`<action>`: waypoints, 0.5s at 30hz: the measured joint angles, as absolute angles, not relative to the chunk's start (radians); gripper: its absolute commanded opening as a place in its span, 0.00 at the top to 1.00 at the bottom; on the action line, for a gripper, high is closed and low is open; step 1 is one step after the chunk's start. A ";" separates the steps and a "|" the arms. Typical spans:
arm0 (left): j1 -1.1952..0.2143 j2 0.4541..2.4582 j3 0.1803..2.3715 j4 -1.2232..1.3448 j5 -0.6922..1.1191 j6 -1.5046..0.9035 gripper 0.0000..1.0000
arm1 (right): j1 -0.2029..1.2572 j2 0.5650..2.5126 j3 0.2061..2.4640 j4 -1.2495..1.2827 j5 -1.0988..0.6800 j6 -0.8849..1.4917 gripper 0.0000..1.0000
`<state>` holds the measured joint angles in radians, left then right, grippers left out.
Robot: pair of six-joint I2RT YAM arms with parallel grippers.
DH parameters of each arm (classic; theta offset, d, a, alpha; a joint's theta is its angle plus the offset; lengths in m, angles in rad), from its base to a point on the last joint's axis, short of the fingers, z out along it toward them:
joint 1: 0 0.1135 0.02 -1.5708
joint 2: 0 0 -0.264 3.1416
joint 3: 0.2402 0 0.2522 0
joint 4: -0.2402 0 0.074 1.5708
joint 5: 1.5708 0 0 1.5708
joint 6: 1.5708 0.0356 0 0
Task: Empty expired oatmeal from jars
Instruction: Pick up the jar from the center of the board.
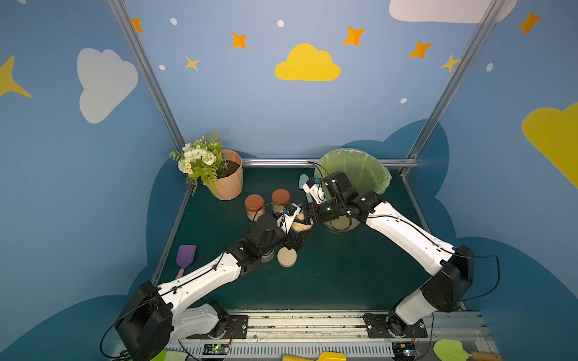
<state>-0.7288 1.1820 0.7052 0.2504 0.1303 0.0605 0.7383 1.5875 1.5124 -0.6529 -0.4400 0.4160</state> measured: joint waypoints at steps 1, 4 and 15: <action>-0.729 1.182 0.705 0.250 0.131 0.060 0.13 | 0.738 1.588 1.512 -0.651 -0.442 0.416 0.50; -0.729 1.182 0.705 0.250 0.132 0.061 0.15 | 0.738 1.587 1.508 -0.644 -0.443 0.416 0.49; -0.728 1.182 0.709 0.241 0.138 0.070 0.58 | 0.738 1.587 1.506 -0.644 -0.444 0.414 0.36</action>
<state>-0.7284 1.1820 0.7094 0.2405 0.1383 0.0696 0.7376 1.5871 1.5063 -0.6441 -0.4438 0.4141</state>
